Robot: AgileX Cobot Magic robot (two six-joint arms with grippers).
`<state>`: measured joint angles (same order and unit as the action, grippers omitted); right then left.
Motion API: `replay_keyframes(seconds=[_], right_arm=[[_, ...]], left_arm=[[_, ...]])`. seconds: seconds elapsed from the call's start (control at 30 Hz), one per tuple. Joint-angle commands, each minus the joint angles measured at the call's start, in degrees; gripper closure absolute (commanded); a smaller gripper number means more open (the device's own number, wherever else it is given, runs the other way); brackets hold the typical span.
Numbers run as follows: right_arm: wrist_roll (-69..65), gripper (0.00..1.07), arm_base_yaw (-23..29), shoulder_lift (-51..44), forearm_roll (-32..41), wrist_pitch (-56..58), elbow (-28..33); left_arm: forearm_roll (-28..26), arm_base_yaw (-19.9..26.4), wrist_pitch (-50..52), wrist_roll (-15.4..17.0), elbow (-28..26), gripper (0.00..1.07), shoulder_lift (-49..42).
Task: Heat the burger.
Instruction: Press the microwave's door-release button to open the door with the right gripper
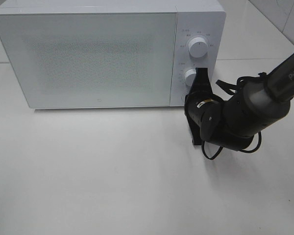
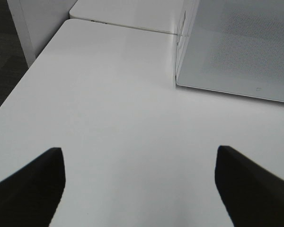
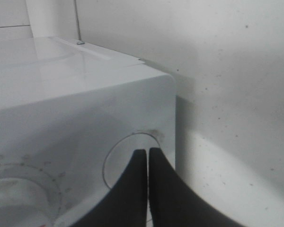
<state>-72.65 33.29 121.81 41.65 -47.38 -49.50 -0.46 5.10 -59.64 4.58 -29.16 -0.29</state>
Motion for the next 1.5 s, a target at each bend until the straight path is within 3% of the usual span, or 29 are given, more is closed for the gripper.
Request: replay_keyframes(seconds=[0.03, 0.9, 1.5], right_arm=[[-1.15, 1.07, -0.11, 0.06, -1.15, -0.92, -0.46], [0.40, 1.07, -0.06, 0.63, -1.09, -6.65, -2.81], [6.76, 1.07, -2.12, 3.67, 0.80, -16.44, -11.75]], left_arm=[[-0.17, 0.17, 0.29, 0.29, 0.17, 0.25, -0.97], [-0.17, 0.17, 0.29, 0.29, 0.17, 0.25, -0.97], [-0.17, 0.17, 0.29, 0.29, 0.17, 0.25, -0.97]])
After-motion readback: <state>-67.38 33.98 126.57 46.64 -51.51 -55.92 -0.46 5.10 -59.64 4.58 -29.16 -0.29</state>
